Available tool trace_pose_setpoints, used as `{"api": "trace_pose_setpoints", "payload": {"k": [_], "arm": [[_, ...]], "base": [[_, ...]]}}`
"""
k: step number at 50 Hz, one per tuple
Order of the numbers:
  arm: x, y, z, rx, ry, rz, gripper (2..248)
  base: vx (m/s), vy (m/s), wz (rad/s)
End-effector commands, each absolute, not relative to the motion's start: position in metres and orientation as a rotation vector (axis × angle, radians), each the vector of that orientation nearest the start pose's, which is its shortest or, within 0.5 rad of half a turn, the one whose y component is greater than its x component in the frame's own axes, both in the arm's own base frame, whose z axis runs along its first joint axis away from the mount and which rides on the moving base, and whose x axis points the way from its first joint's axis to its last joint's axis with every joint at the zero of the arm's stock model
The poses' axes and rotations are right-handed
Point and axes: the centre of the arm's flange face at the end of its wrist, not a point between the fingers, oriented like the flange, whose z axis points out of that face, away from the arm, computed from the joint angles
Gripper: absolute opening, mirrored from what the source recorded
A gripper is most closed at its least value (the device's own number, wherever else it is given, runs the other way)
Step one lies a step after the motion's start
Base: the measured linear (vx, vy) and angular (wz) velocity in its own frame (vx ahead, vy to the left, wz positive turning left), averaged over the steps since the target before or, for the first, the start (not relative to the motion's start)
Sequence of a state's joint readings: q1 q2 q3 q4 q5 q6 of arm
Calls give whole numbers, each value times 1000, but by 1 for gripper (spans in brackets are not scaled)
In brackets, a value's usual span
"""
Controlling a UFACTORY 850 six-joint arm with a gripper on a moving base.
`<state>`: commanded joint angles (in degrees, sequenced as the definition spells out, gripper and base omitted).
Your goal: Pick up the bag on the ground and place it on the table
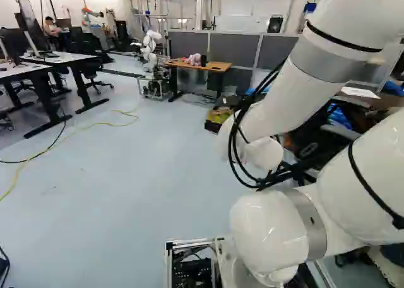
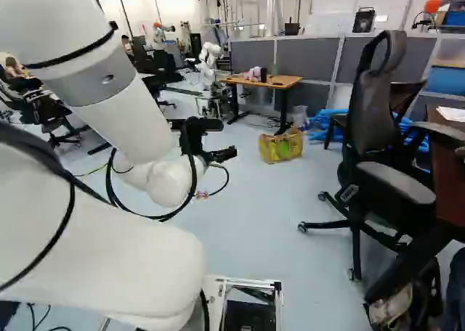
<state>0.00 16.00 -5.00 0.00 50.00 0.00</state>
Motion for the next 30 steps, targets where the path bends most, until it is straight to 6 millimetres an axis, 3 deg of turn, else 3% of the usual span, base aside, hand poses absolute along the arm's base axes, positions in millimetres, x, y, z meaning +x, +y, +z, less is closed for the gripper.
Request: {"api": "trace_pose_setpoints", "payload": {"k": [30], "arm": [[270, 0, 366, -2558, 0, -1824, 247]], "base": [[0, 0, 0]]}}
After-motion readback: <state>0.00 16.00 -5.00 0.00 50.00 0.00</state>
